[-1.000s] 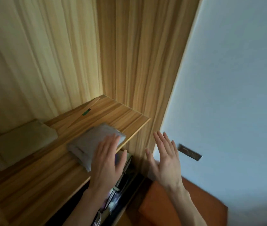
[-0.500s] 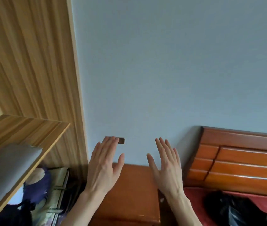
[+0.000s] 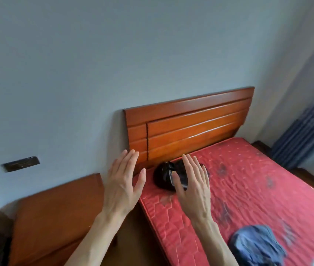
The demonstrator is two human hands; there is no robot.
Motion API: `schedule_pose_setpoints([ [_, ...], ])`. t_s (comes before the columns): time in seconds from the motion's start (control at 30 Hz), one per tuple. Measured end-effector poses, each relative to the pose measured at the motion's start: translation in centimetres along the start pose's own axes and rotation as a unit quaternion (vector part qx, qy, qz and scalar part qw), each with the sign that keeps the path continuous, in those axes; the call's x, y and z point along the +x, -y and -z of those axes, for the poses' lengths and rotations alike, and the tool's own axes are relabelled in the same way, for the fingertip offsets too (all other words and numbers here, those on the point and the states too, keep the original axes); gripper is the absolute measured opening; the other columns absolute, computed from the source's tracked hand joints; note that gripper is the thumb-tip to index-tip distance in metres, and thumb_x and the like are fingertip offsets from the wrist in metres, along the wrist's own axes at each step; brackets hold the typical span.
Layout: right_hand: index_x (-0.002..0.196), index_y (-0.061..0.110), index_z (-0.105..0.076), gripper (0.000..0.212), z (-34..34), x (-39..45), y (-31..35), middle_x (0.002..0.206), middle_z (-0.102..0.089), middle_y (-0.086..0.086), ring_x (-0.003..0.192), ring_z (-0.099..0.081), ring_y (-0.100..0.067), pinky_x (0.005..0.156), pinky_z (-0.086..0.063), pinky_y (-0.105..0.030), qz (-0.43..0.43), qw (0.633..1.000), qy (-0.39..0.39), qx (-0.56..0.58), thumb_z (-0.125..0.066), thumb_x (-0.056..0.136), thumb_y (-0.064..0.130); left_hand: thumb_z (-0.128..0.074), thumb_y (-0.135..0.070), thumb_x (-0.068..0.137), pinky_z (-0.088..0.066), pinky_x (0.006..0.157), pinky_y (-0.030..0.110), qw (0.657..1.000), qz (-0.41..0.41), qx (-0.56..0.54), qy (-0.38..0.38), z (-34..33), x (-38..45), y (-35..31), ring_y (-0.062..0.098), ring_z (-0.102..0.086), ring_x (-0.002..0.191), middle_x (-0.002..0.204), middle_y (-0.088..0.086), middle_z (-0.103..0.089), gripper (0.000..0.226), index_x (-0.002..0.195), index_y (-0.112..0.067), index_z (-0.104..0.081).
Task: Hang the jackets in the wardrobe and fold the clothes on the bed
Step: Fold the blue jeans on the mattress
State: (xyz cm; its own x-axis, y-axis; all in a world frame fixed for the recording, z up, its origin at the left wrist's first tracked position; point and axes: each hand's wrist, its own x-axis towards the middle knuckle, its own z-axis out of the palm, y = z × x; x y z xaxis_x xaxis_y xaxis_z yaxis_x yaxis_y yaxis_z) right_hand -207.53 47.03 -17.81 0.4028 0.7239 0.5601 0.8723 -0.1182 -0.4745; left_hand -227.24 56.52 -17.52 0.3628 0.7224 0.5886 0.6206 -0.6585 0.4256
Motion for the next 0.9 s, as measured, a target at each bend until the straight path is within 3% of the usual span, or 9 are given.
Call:
schedule_pose_setpoints([
  [0.13, 0.159, 0.022, -0.04, 0.061, 6.1, -3.9, -7.3, 0.165, -0.04, 0.003, 0.157, -0.024, -0.011, 0.127, -0.026, -0.046, -0.069, 0.996, -0.019, -0.049, -0.047, 0.106, 0.052, -0.038, -0.051, 0.109, -0.034, 0.124, 0.051, 0.997, -0.045, -0.044, 0.05, -5.3, -1.1, -6.9, 0.019, -0.035, 0.154, 0.159, 0.005, -0.05, 0.059, 0.155, -0.015, -0.047],
  [0.47, 0.157, 0.019, -0.044, 0.062, 18.0, -13.4, -19.7, 0.162, -0.044, 0.001, 0.155, -0.031, -0.014, 0.125, -0.031, -0.044, -0.208, 0.965, -0.103, -0.124, -0.043, 0.106, 0.053, -0.05, -0.042, 0.106, -0.032, 0.124, 0.049, 0.961, -0.169, -0.161, 0.151, -16.4, -4.8, -22.6, 0.019, -0.037, 0.153, 0.155, 0.005, -0.054, 0.055, 0.151, -0.011, -0.052],
  [0.63, 0.158, 0.019, -0.043, 0.061, 21.1, -16.2, -24.3, 0.163, -0.042, 0.004, 0.156, -0.028, -0.009, 0.128, -0.019, -0.031, -0.264, 0.942, -0.124, -0.167, -0.04, 0.107, 0.052, -0.048, -0.041, 0.107, -0.03, 0.125, 0.048, 0.938, -0.221, -0.181, 0.196, -21.9, -5.4, -27.5, 0.02, -0.037, 0.153, 0.156, 0.006, -0.053, 0.055, 0.151, -0.01, -0.052],
  [0.77, 0.159, 0.02, -0.04, 0.057, 22.4, -16.7, -27.9, 0.164, -0.04, 0.005, 0.156, -0.027, -0.01, 0.128, -0.01, -0.025, -0.305, 0.923, -0.125, -0.201, -0.054, 0.107, 0.039, -0.048, -0.041, 0.107, -0.032, 0.124, 0.048, 0.921, -0.247, -0.193, 0.229, -26.6, -4.8, -30.4, 0.02, -0.038, 0.153, 0.155, 0.007, -0.054, 0.055, 0.151, -0.01, -0.052],
  [0.9, 0.16, 0.022, -0.038, 0.06, 23.0, -15.7, -31.6, 0.164, -0.04, 0.005, 0.156, -0.026, -0.011, 0.129, -0.018, -0.036, -0.336, 0.908, -0.131, -0.214, -0.059, 0.106, 0.038, -0.046, -0.043, 0.107, -0.029, 0.127, 0.045, 0.908, -0.263, -0.203, 0.255, -31.6, -3.3, -33.0, 0.019, -0.038, 0.152, 0.156, 0.006, -0.053, 0.055, 0.152, -0.011, -0.051],
])
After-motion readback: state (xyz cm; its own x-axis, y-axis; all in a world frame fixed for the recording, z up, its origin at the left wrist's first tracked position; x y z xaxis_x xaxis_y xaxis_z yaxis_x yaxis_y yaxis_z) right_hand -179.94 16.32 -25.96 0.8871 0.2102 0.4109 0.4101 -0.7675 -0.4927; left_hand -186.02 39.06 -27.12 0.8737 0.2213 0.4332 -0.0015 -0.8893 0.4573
